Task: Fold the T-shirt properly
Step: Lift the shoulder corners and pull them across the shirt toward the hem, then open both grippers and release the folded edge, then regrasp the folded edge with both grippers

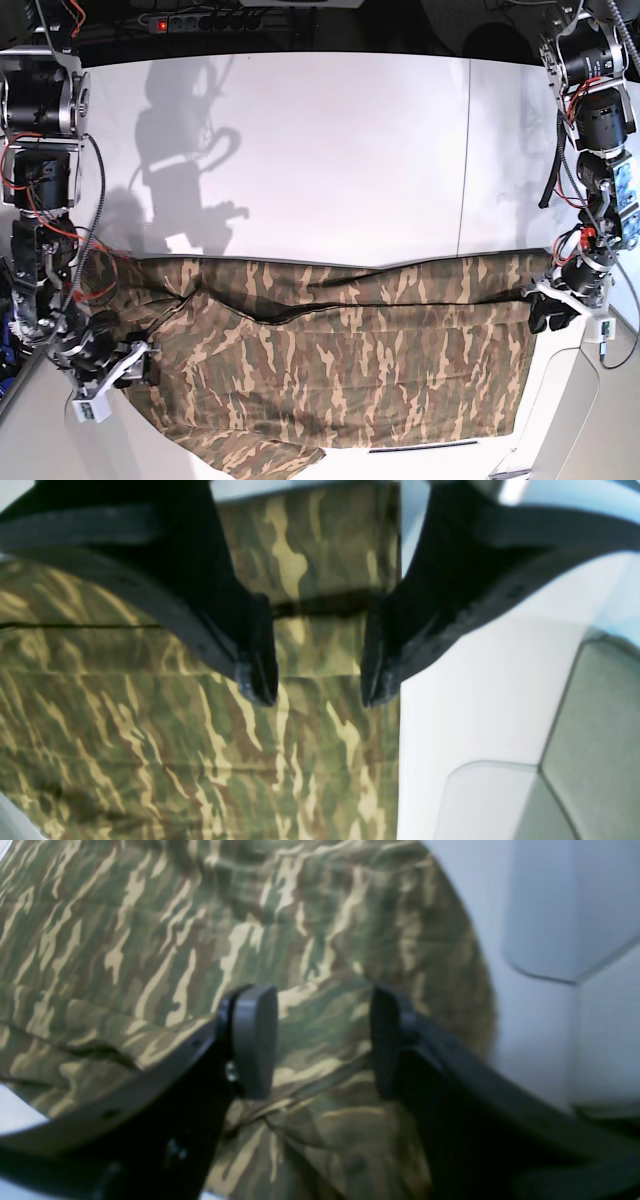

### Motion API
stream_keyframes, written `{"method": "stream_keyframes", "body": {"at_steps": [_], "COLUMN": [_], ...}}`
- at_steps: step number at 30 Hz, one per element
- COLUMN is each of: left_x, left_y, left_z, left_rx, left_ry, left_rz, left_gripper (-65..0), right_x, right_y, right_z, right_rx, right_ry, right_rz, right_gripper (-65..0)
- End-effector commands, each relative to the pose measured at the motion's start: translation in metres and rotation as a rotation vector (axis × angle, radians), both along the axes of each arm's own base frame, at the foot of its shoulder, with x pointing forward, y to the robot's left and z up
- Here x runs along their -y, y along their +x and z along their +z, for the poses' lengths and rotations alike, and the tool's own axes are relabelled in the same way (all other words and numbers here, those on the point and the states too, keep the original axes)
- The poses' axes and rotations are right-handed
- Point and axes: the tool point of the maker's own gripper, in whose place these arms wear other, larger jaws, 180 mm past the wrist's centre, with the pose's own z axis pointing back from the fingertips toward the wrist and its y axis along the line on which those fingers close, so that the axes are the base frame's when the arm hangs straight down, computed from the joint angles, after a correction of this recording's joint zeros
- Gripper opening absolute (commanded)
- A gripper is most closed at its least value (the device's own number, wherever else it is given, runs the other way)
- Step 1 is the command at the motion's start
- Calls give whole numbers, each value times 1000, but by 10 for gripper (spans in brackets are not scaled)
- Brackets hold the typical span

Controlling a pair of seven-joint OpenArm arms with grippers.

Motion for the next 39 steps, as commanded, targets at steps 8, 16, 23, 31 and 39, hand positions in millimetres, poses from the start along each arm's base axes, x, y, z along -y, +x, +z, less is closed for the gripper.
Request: {"method": "stream_keyframes", "body": {"at_steps": [8, 16, 23, 31, 39], "left_x": [-27, -28, -29, -38, -23], "left_y": [-10, -46, -57, -58, -59], "left_z": [32, -9, -20, -25, -42], "left_rx": [73, -7, -24, -27, -57], "left_ry": [-210, -240, -239, -215, -196], "left_rz": [47, 75, 87, 138, 144], "left_gripper": [-348, -229, -229, -228, -228], "right_x": [69, 124, 148, 153, 147], "right_y": [-11, -61, -110, -137, -137], "right_z": [62, 15, -31, -66, -102], "right_rx": [34, -23, -29, -4, -18], "right_ry": [139, 261, 314, 301, 392], "right_rz": [-181, -364, -466, -516, -535], "right_gripper": [-353, -353, -353, -353, -353]}}
